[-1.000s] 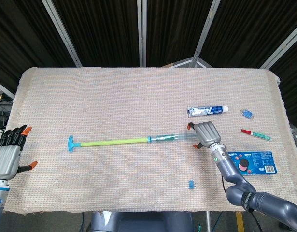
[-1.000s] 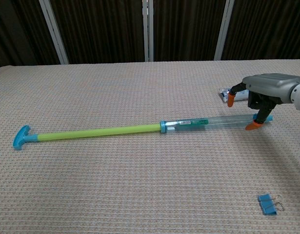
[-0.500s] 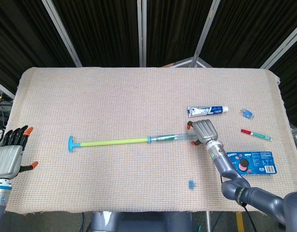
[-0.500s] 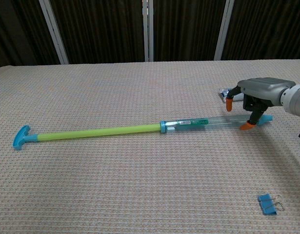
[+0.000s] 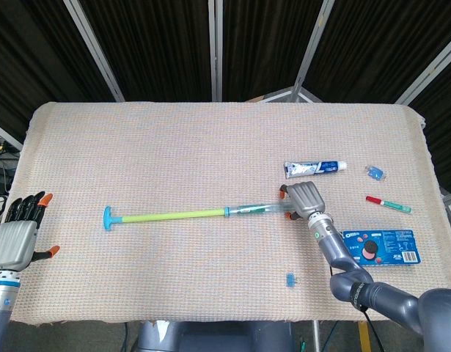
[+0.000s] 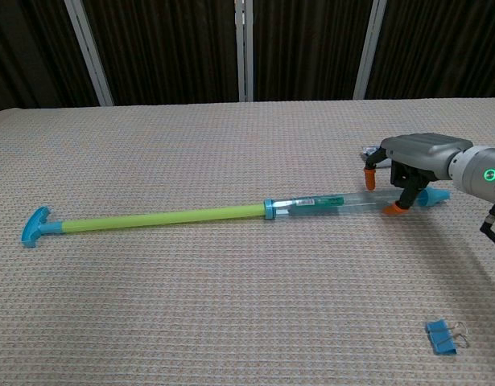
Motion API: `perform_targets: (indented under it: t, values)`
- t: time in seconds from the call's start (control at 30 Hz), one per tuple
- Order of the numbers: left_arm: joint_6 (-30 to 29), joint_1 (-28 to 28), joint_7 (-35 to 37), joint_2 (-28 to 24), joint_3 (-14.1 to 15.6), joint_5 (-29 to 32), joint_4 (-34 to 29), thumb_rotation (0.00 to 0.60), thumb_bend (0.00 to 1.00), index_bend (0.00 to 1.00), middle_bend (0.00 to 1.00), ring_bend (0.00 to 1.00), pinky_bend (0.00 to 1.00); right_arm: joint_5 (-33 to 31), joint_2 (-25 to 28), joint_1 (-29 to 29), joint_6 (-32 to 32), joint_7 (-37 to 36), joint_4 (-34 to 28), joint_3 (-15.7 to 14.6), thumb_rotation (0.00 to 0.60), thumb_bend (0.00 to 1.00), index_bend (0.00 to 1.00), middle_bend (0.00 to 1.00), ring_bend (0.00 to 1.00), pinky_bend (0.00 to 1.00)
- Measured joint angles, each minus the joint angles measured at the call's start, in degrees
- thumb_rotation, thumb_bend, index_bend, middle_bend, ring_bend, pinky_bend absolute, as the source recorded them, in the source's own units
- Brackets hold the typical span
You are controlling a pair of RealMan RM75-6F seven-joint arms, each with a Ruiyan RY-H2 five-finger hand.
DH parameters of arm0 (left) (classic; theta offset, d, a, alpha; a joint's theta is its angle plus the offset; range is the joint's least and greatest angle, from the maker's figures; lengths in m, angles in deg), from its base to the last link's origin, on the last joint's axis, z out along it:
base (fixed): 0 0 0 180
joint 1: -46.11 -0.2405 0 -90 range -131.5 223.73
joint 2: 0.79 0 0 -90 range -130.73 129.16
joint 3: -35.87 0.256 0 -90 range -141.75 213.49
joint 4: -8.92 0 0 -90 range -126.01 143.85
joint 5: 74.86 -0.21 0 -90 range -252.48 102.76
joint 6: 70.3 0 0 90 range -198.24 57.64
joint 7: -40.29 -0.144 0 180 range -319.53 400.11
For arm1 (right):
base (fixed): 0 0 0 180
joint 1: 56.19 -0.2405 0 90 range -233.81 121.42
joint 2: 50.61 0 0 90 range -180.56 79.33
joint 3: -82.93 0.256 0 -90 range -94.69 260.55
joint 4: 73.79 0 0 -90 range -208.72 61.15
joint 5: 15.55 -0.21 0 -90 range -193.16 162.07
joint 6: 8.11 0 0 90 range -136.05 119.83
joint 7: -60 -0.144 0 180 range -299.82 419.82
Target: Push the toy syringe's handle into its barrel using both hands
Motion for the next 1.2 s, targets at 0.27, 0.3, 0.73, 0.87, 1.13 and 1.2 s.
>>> perform_targets:
  t: [0.27,0.3,0.73,0.87,1.13,1.2]
  values:
    - [0.7,0.3,-0.4,0.4,0.1,0.5,0.4,0.6,0.0,0.0,0.0,0.0,0.0,-0.5,-0.2,0.1,0.1,-0.5,0.2,-0.1,0.6,0.22,0.62,1.0,1.0,1.0]
    - [0.8,0.5,-0.5,0.5,0.1,0.6,0.5,0.6,0.0,0.0,0.0,0.0,0.0,-0.6,-0.1,0.2,0.0,-0.6,0.0,0.0,0.6,0.23,0.62,1.0,1.0,1.0]
    - [5.5,6.8,-1.8,7.5,-2.2,-0.7,6.4,0.6,0.13,0.14,0.74,0.69,0.81,-4.8,3.3,1.7,-2.5,3.9,-8.7,0.3,0.6,0.32,0.64,1.0,1.0,1.0]
    - [9.0,9.8,-1.7,10.0,-2.9,-0.9,9.2,0.6,0.24,0.25,0.88,0.82,0.99,-6.6,4.0,1.8,-3.5,6.4,-10.7,0.3,0.6,0.33,0.64,1.0,1.0,1.0]
    - [17.9,14.9,-4.6,14.1,-4.0,5.4,11.4,0.6,0.35,0.34,0.9,0.83,1.0,-8.8,4.5,1.6,-4.2,9.3,-12.5,0.0,0.6,0.37,0.64,1.0,1.0,1.0]
    - [19.1,15.5,-4.8,15.2,-4.1,6.9,12.1,0.6,0.36,0.36,0.9,0.83,1.0,-9.3,4.5,1.5,-4.4,9.7,-12.9,0.0,0.6,0.37,0.65,1.0,1.0,1.0]
